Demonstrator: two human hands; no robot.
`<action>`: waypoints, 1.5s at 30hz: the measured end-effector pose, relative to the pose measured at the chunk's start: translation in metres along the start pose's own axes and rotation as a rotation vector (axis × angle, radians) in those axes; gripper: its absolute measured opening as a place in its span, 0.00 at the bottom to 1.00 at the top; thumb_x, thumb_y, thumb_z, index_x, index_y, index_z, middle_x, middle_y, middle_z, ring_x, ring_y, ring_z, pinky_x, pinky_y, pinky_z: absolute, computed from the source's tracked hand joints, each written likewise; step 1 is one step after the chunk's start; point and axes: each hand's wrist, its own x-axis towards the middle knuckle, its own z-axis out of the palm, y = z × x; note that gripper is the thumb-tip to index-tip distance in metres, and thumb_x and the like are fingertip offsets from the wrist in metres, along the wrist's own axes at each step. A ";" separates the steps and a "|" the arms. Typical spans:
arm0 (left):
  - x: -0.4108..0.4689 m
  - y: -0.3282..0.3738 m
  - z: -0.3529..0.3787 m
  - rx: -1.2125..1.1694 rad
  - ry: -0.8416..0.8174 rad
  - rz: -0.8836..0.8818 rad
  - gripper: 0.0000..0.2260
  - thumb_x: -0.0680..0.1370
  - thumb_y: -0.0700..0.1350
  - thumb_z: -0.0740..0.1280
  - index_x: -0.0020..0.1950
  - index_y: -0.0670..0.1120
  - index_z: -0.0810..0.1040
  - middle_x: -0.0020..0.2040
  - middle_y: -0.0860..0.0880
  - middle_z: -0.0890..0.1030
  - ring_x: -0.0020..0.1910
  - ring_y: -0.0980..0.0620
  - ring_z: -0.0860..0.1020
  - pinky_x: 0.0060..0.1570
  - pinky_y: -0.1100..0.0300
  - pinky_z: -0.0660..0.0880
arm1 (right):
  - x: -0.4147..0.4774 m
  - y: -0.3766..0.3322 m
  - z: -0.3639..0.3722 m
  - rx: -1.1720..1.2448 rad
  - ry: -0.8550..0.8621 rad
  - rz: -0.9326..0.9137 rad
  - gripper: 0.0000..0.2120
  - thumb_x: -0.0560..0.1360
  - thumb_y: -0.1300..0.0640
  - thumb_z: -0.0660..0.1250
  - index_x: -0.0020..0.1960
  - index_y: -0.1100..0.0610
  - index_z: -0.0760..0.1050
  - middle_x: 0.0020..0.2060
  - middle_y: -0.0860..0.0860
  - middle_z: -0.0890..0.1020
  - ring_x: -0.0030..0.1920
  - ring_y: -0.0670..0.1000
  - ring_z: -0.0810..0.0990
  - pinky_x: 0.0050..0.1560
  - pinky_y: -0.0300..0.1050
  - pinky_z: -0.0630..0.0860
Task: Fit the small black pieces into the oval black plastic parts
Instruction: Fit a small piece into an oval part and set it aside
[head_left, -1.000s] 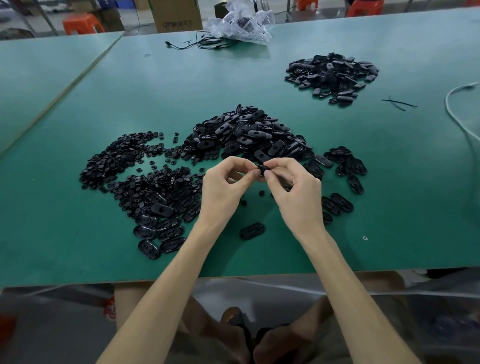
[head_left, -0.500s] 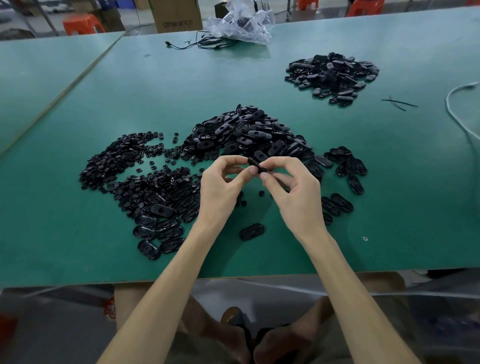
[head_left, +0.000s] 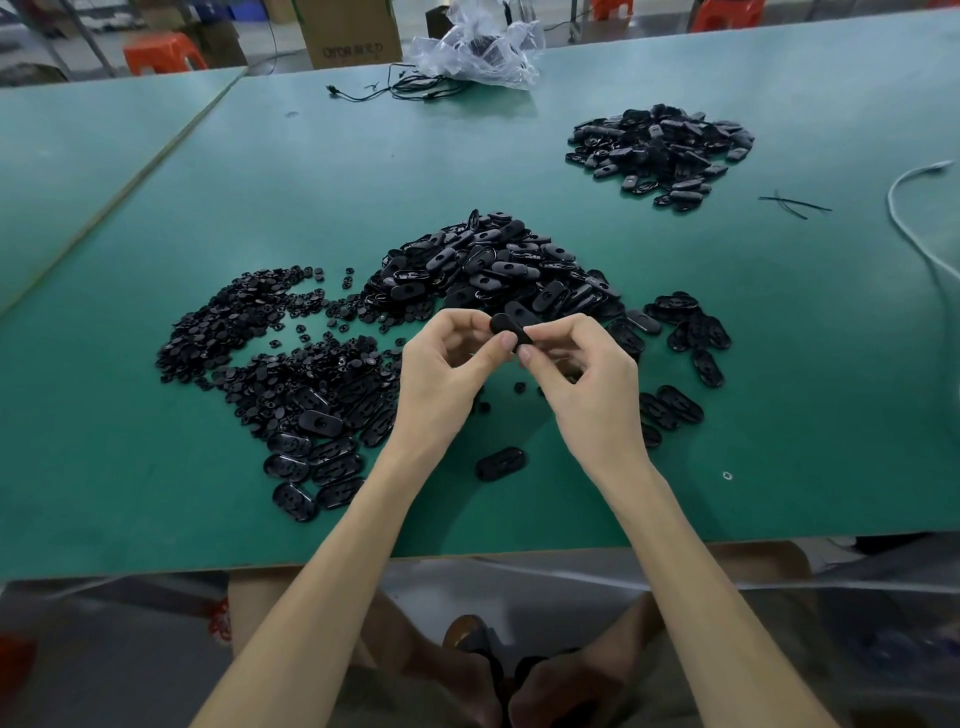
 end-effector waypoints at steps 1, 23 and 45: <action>0.000 0.000 0.000 -0.010 0.003 0.000 0.07 0.77 0.42 0.77 0.53 0.46 0.81 0.47 0.48 0.86 0.48 0.51 0.85 0.49 0.62 0.79 | 0.000 0.000 0.000 -0.013 0.000 0.001 0.05 0.78 0.61 0.75 0.53 0.55 0.82 0.47 0.46 0.85 0.49 0.46 0.84 0.52 0.42 0.81; -0.002 0.006 0.000 -0.038 -0.149 -0.019 0.13 0.80 0.32 0.70 0.63 0.40 0.84 0.54 0.36 0.85 0.49 0.49 0.85 0.57 0.59 0.80 | 0.001 0.001 0.002 0.017 0.021 -0.032 0.07 0.82 0.59 0.69 0.57 0.48 0.77 0.45 0.43 0.84 0.47 0.43 0.85 0.46 0.32 0.77; 0.000 0.000 -0.002 -0.094 -0.155 -0.005 0.09 0.78 0.35 0.73 0.58 0.39 0.86 0.51 0.44 0.88 0.46 0.50 0.85 0.51 0.60 0.81 | 0.001 0.001 0.003 -0.120 0.022 -0.142 0.10 0.79 0.69 0.69 0.49 0.55 0.83 0.47 0.46 0.82 0.46 0.39 0.82 0.44 0.27 0.72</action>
